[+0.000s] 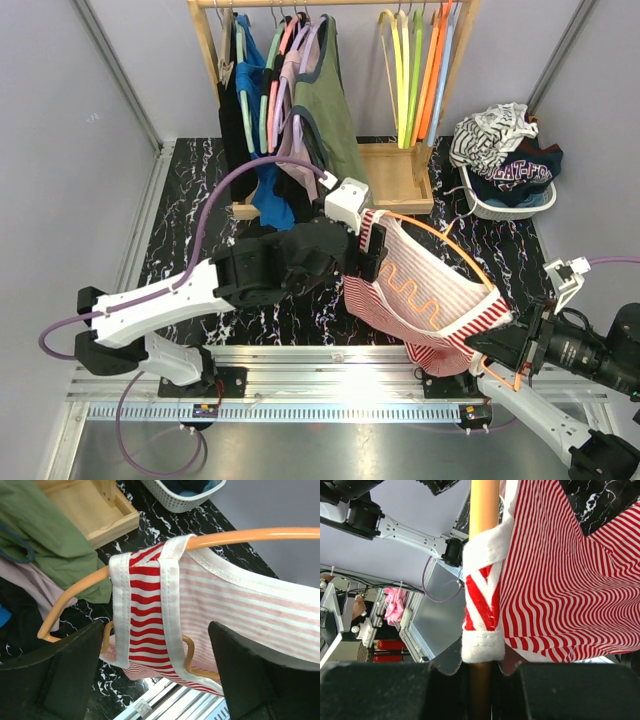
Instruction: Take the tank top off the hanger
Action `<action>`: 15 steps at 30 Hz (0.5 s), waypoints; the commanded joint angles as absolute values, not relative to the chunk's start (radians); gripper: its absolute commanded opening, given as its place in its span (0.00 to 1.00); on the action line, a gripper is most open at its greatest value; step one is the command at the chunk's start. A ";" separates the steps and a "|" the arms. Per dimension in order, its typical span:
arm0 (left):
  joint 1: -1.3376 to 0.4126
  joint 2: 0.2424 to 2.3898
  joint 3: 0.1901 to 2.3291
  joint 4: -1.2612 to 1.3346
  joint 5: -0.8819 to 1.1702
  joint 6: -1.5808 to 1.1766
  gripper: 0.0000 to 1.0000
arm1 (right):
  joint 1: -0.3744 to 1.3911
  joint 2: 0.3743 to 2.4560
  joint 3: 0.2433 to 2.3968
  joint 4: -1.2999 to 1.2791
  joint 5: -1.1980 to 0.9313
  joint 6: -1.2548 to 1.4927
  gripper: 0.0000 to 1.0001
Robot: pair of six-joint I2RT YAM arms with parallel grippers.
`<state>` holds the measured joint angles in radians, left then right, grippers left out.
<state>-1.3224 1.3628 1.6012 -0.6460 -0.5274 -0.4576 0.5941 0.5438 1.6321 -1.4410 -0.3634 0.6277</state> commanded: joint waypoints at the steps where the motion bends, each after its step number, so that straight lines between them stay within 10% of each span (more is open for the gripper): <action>1: -1.328 1.397 1.638 -0.575 -0.498 -0.517 0.83 | 0.572 0.542 1.600 -1.580 -0.417 0.620 0.00; 10: -1.299 1.407 1.634 -0.580 -0.546 -0.520 0.15 | 0.542 0.522 1.536 -1.635 -0.422 0.575 0.00; 15: -1.275 1.393 1.644 -0.566 -0.580 -0.506 0.08 | 0.538 0.497 1.493 -1.635 -0.440 0.574 0.00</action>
